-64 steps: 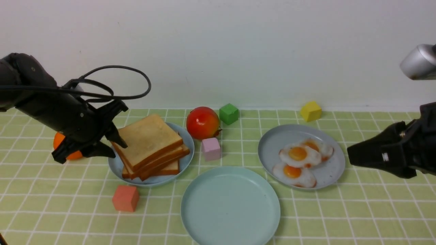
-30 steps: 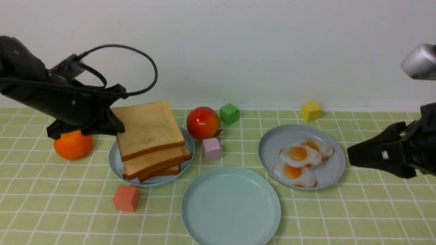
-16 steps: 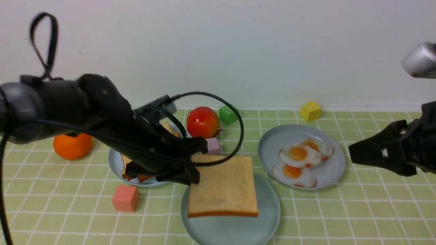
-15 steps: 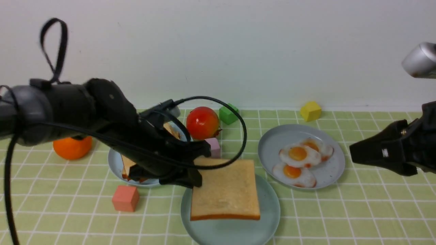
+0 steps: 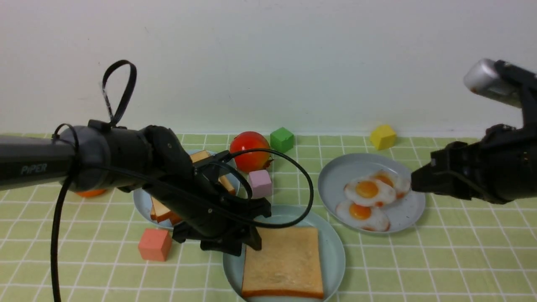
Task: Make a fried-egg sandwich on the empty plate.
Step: Use the left arm to put a slice of bread into the empty plate in the middle, then use the right arm to grab a fried egg
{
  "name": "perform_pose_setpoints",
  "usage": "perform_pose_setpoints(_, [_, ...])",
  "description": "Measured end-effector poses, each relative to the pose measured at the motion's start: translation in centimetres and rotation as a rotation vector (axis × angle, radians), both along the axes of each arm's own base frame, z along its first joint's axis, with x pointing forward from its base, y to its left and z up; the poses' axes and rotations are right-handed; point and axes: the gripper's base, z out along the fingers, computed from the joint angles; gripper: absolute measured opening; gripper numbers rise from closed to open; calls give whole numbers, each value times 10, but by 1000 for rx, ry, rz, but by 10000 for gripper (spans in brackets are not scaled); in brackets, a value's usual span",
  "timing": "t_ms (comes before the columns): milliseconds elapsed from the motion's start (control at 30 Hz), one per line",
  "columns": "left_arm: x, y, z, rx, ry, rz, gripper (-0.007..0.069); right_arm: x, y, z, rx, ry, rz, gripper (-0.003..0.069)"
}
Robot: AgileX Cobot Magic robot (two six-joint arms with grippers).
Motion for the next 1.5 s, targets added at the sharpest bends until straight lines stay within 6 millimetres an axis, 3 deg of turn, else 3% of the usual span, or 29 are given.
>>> perform_pose_setpoints(100, [1, 0, 8, -9, -12, -6, 417, 16, -6, -11, 15, 51, -67, 398])
perform_pose_setpoints(200, [-1, 1, 29, -8, -65, -39, 484, 34, -21, -23, 37, 87, -164, 463])
perform_pose_setpoints(333, [-7, 5, 55, 12, -141, -87, 487, 54, -36, -42, 131, 150, -287, 469])
perform_pose_setpoints(400, [-15, 9, 78, 17, -218, -140, 461, 68, -38, -61, 200, 203, -336, 458])
perform_pose_setpoints(533, [-31, 14, 114, 15, -364, -258, 349, 84, -38, -86, 267, 249, -362, 446])
perform_pose_setpoints(600, [-44, 16, 139, 1, -472, -356, 232, 94, -39, -103, 304, 267, -379, 444])
perform_pose_setpoints(700, [-60, 17, 160, -30, -565, -462, 69, 104, -42, -119, 334, 261, -401, 444])
perform_pose_setpoints(733, [-60, 17, 160, -32, -567, -469, 69, 104, -43, -121, 335, 263, -406, 444])
perform_pose_setpoints(767, [-65, 16, 165, -55, -590, -509, -4, 108, -45, -129, 344, 260, -419, 444])
perform_pose_setpoints(800, [-66, 15, 166, -64, -594, -523, -13, 111, -46, -132, 349, 258, -427, 444])
perform_pose_setpoints(1300, [-65, 13, 164, -88, -590, -535, -13, 129, -48, -181, 465, 293, -545, 434])
perform_pose_setpoints(1500, [-66, 13, 164, -88, -589, -536, -13, 133, -46, -191, 485, 306, -527, 301])
